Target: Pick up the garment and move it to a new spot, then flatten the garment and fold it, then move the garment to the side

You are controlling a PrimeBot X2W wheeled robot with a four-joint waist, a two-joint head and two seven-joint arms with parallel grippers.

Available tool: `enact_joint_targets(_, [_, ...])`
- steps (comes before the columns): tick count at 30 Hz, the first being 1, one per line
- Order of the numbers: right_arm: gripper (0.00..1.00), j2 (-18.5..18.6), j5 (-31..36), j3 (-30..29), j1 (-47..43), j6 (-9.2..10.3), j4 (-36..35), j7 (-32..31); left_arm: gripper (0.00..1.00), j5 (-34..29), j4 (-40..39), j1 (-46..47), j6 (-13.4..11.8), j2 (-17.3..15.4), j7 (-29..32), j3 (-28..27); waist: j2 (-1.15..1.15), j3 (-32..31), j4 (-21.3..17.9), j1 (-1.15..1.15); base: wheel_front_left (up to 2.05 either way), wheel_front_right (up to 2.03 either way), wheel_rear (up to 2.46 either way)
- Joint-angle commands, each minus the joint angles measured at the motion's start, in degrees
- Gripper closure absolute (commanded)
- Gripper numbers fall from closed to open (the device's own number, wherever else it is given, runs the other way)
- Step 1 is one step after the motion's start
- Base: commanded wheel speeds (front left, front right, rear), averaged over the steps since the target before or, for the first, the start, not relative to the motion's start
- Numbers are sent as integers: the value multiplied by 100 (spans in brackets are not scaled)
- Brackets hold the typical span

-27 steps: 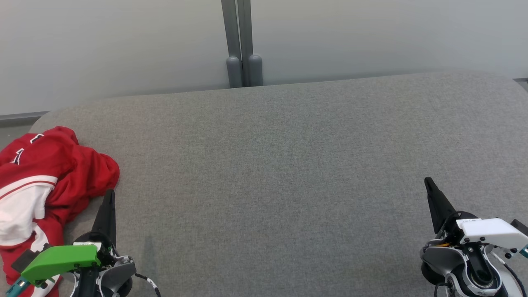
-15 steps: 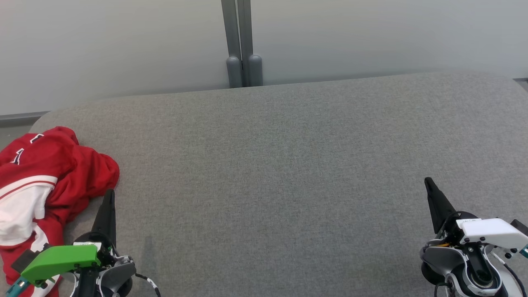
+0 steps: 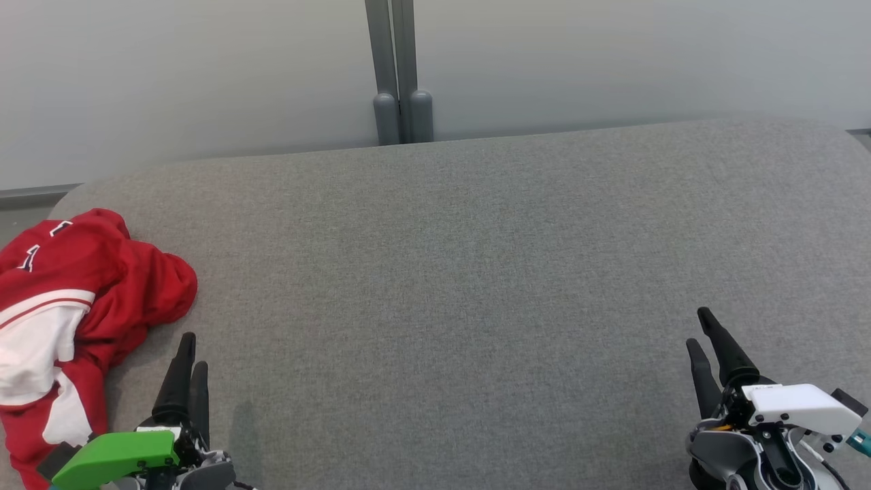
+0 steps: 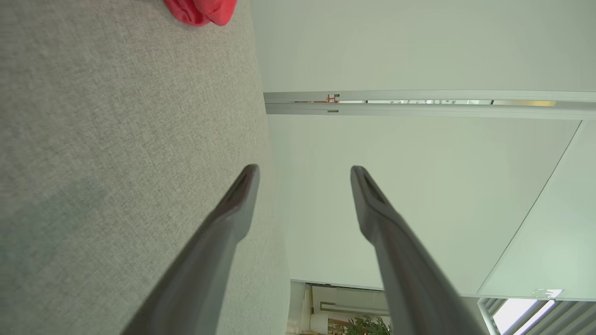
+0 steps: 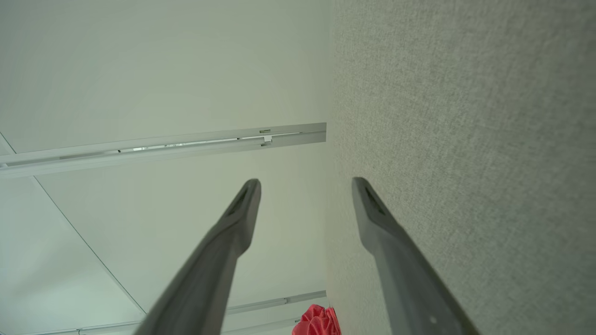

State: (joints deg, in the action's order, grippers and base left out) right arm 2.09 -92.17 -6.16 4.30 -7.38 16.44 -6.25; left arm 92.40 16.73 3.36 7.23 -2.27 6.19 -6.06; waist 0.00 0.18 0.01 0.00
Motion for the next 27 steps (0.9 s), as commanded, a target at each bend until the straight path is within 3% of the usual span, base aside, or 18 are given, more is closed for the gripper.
enact_joint_targets(1, [0, 23, 15, 60, 93, -8, -160, 67, 0, -19, -128, 114, 5, -22, -70, 25, 0, 0, 2, 0, 0, 0, 0])
enact_joint_targets(17, [0, 38, 440, 291, 104, -10, -664, 504, 0, -696, -563, 133, -35, -33, -500, 130, 0, 0, 11, 0, 0, 0, 0])
enact_joint_targets(27, [0, 47, 1209, 467, 113, -11, -971, 741, 0, -1837, -798, 110, -102, -40, -739, 279, 0, 4, 23, 0, 0, 0, 0])
